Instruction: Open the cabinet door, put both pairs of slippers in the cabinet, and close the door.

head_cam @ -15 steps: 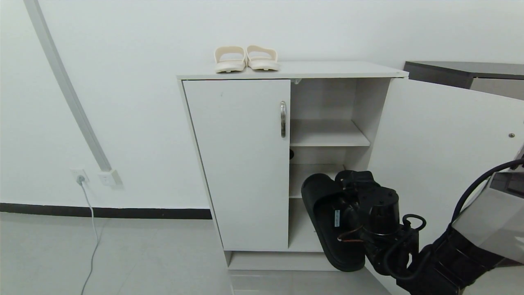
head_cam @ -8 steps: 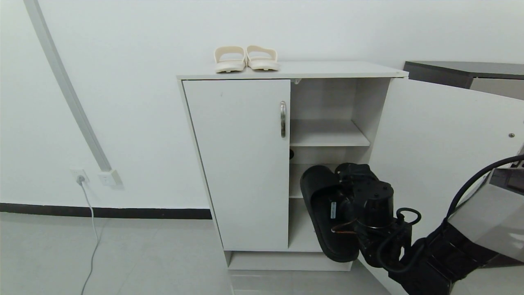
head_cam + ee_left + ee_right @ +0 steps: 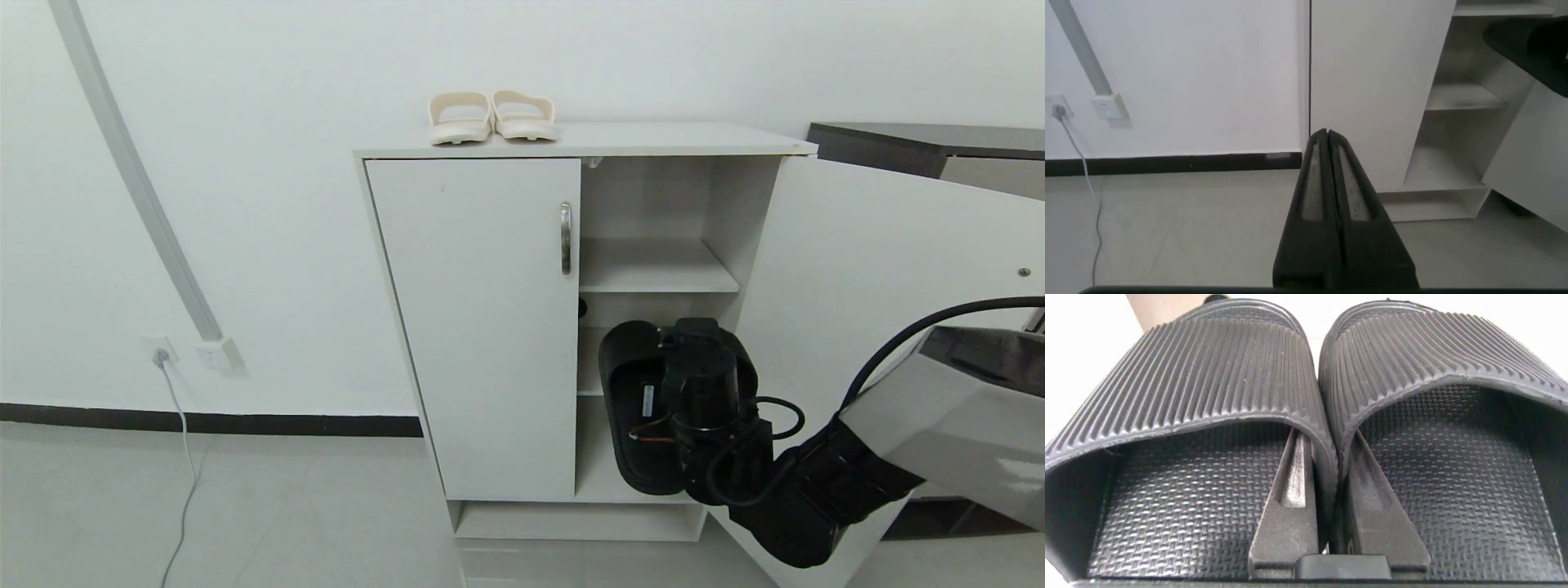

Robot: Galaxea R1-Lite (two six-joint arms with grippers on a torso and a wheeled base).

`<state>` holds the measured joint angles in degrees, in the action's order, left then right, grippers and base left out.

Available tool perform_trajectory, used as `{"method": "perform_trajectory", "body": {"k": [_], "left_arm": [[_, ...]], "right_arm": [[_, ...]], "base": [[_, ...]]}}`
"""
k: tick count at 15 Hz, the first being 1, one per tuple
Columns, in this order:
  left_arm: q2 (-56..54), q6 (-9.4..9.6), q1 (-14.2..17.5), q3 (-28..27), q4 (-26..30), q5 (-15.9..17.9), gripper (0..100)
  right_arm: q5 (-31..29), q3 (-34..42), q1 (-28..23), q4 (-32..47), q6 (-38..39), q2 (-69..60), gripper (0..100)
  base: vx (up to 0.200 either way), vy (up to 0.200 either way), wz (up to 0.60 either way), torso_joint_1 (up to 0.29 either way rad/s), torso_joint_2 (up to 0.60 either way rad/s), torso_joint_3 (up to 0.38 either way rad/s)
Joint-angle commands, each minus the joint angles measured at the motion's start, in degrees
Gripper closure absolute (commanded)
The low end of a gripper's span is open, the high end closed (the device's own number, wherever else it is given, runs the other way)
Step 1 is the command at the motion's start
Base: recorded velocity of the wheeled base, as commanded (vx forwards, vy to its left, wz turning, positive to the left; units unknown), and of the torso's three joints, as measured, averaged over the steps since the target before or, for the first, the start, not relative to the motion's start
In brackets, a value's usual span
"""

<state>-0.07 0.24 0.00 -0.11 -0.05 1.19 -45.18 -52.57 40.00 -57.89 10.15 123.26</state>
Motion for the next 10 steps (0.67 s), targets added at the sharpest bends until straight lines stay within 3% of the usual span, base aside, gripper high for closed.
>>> {"method": "perform_trajectory", "body": {"k": [1, 5, 10], "left_arm": [[0.07, 0.02, 0.00, 0.02, -0.04, 0.04, 100], [0.07, -0.33, 0.00, 0.02, -0.04, 0.04, 100], [0.07, -0.33, 0.00, 0.02, -0.04, 0.04, 100]], "right_arm": [[-0.09, -0.08, -0.01, -0.11, 0.04, 1.02, 100], [0.27, 0.45, 1.84, -0.29, 0.22, 2.34, 100], [3.25, -5.88, 5.44, -1.35, 0.30, 9.98, 100]], "base": [[0.000, -0.200, 0.00, -0.002, 0.01, -0.002], [0.000, -0.200, 0.00, 0.005, 0.00, 0.005], [0.000, 0.000, 0.00, 0.000, 0.00, 0.000]]}}
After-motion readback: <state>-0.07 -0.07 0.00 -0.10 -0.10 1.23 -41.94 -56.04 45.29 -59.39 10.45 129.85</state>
